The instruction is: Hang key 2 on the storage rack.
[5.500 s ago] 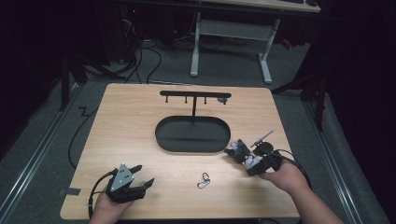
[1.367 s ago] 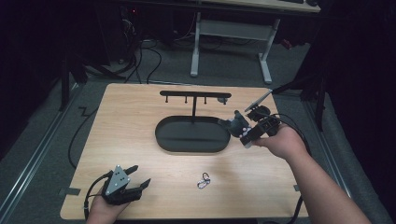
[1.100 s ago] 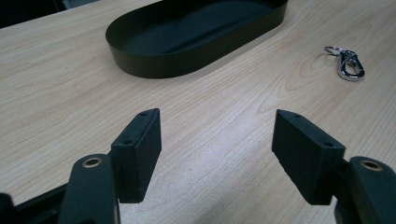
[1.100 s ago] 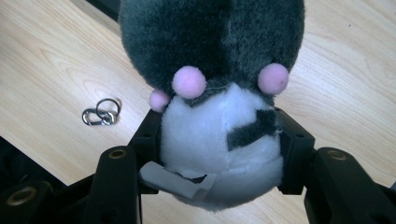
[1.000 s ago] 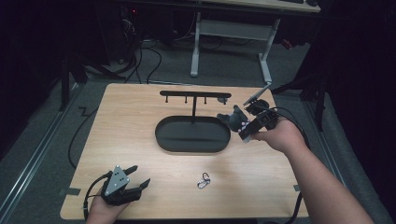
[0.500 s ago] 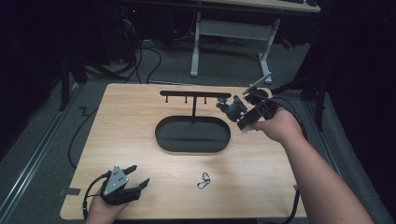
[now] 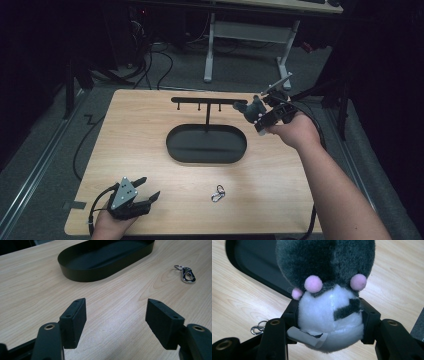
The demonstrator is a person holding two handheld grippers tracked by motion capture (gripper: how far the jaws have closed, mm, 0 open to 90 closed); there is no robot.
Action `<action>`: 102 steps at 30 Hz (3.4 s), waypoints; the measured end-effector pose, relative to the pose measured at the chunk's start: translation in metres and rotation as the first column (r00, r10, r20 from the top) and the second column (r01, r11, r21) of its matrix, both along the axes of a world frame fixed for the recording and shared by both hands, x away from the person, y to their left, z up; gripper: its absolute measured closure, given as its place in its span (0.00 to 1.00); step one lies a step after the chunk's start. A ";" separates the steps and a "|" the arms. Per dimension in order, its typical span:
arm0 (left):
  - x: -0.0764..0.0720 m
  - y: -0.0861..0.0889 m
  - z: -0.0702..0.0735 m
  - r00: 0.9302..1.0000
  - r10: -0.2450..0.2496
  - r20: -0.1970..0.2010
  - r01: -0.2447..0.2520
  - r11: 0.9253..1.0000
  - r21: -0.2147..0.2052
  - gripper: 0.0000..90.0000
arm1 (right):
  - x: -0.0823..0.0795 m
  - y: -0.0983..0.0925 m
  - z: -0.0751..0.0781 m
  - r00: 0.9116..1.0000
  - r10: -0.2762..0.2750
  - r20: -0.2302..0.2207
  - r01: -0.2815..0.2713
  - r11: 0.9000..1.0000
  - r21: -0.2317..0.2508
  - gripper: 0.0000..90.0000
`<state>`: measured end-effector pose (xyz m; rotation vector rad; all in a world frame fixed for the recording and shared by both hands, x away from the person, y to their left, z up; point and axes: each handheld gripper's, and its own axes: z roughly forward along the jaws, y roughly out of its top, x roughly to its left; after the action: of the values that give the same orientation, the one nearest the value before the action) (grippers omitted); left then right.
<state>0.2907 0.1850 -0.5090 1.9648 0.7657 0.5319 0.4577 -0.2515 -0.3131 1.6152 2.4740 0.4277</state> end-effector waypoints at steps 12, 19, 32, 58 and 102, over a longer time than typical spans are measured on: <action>-0.001 -0.002 -0.001 1.000 -0.007 0.000 0.007 1.000 0.010 0.38 | -0.007 -0.008 -0.035 1.000 -0.001 -0.016 0.001 1.000 -0.009 0.53; -0.001 -0.003 -0.001 1.000 -0.010 -0.002 0.010 1.000 0.018 0.38 | -0.005 -0.001 -0.062 1.000 0.006 -0.023 -0.006 1.000 0.003 0.53; -0.002 -0.002 0.000 1.000 -0.008 0.005 0.008 1.000 0.021 0.38 | 0.005 0.012 -0.083 1.000 0.003 -0.011 -0.002 1.000 0.016 0.52; -0.001 -0.006 -0.001 1.000 -0.021 -0.012 0.022 1.000 0.023 0.39 | -0.010 0.009 -0.101 0.998 0.005 0.069 -0.012 0.995 0.100 0.43; -0.003 -0.006 0.000 1.000 -0.022 -0.020 0.022 1.000 0.016 0.40 | -0.168 0.062 -0.208 0.904 0.217 0.368 -0.302 0.934 0.192 1.00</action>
<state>0.2880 0.1785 -0.5094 1.9943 0.7540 0.5076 0.2894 -0.1895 -0.5211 1.1490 2.4390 0.9981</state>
